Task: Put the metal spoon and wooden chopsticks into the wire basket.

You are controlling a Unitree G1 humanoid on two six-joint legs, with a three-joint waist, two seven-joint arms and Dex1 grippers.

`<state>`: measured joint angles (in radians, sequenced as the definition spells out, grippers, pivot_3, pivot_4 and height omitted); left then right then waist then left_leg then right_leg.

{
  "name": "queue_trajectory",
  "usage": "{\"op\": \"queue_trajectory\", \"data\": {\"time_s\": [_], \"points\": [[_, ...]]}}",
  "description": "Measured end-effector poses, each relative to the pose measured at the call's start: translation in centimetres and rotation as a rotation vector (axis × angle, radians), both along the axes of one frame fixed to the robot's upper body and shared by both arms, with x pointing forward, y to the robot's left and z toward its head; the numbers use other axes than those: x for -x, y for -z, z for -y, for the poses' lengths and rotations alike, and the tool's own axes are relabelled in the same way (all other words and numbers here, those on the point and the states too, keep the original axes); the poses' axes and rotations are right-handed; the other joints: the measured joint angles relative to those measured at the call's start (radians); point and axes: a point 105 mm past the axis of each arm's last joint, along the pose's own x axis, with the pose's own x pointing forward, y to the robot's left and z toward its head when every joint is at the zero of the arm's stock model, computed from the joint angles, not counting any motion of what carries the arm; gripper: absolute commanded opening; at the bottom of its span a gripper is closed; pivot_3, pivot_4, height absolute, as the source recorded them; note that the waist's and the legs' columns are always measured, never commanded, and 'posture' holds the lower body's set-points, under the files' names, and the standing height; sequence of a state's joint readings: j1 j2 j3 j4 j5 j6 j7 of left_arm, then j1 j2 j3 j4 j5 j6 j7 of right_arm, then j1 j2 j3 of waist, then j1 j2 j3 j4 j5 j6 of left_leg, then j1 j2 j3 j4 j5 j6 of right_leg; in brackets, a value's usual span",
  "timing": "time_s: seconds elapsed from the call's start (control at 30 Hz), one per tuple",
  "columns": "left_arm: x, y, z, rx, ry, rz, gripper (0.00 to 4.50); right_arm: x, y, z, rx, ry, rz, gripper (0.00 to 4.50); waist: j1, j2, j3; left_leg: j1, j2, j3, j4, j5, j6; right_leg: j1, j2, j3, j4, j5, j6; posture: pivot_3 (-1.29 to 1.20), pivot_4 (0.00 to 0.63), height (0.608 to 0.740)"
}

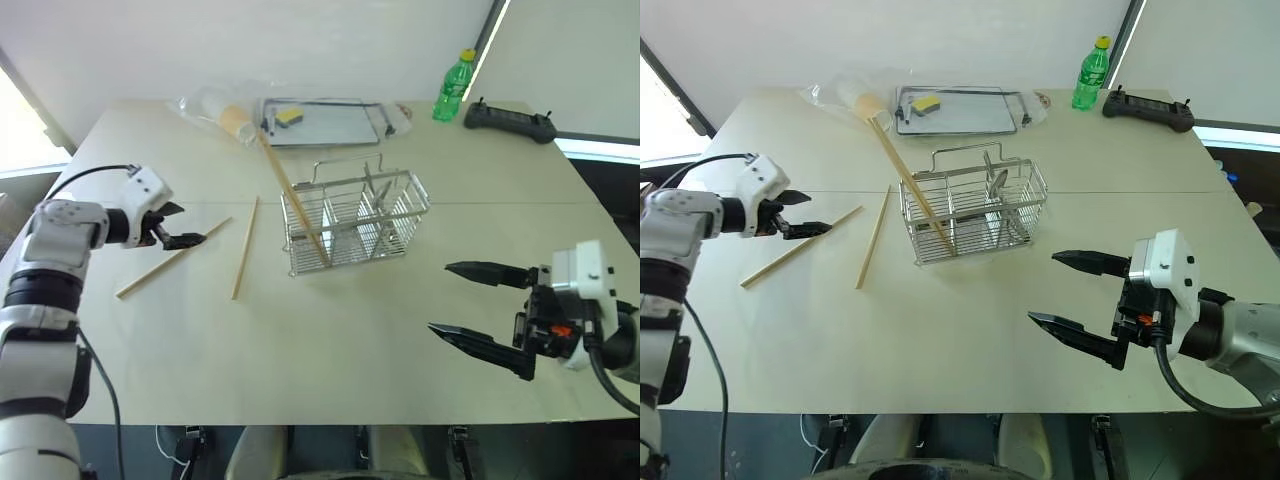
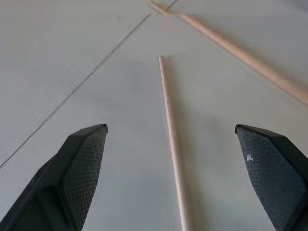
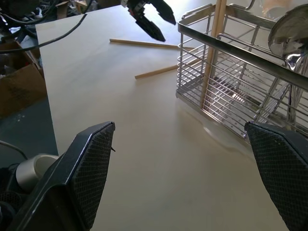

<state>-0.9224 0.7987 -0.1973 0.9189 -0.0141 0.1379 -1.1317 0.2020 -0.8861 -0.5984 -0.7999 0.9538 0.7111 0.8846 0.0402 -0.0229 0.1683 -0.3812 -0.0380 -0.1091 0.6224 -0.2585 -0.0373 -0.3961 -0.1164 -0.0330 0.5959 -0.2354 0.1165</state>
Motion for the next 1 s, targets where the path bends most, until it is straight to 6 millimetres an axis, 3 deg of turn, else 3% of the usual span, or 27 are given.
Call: {"op": "queue_trajectory", "data": {"time_s": [0.2, 0.37, 0.7, 0.8, 1.0], "points": [[-2.5, -0.3, 1.9, -0.139, -0.007, -0.044, 4.50, 0.0, 0.1, -0.3, -0.043, 0.058, 0.018, 4.44, -0.001, 0.000, 0.000, -0.008, -0.001, -0.003, 0.006, 0.000, 0.001, -0.002, 0.000, -0.004, 0.001, 0.002, 0.004, 0.00, 0.150, 0.709], [-3.0, 0.4, 3.3, -0.236, 0.017, -0.081, 4.50, 0.2, 0.4, -0.6, -0.069, 0.105, 0.028, 4.44, -0.003, -0.001, 0.000, -0.007, -0.001, -0.003, 0.007, 0.000, 0.001, -0.002, 0.000, -0.004, 0.002, 0.001, 0.005, 0.00, 0.150, 0.709], [-3.4, 0.5, 2.8, -0.331, -0.026, -0.077, 4.50, 1.7, 0.8, -0.6, -0.069, 0.128, -0.010, 4.44, -0.004, -0.001, -0.001, -0.002, 0.000, -0.003, 0.008, 0.000, 0.001, 0.001, 0.000, -0.004, 0.004, 0.000, 0.007, 0.00, 0.150, 0.709], [-3.4, 0.7, 2.7, -0.320, -0.050, -0.082, 3.63, 1.9, 0.8, -0.5, -0.071, 0.126, -0.016, 4.50, -0.003, -0.001, -0.001, -0.001, 0.001, -0.003, 0.008, 0.000, 0.001, 0.002, 0.001, -0.004, 0.004, 0.000, 0.007, 0.00, 0.150, 0.709], [-3.3, 1.1, 2.4, -0.301, -0.078, -0.104, 0.71, 2.1, 0.6, -0.5, -0.056, 0.108, -0.003, 4.50, -0.002, -0.001, -0.001, -0.001, 0.001, -0.003, 0.008, 0.000, 0.001, 0.003, 0.000, -0.004, 0.003, 0.000, 0.007, 0.00, 0.150, 0.709]]}}
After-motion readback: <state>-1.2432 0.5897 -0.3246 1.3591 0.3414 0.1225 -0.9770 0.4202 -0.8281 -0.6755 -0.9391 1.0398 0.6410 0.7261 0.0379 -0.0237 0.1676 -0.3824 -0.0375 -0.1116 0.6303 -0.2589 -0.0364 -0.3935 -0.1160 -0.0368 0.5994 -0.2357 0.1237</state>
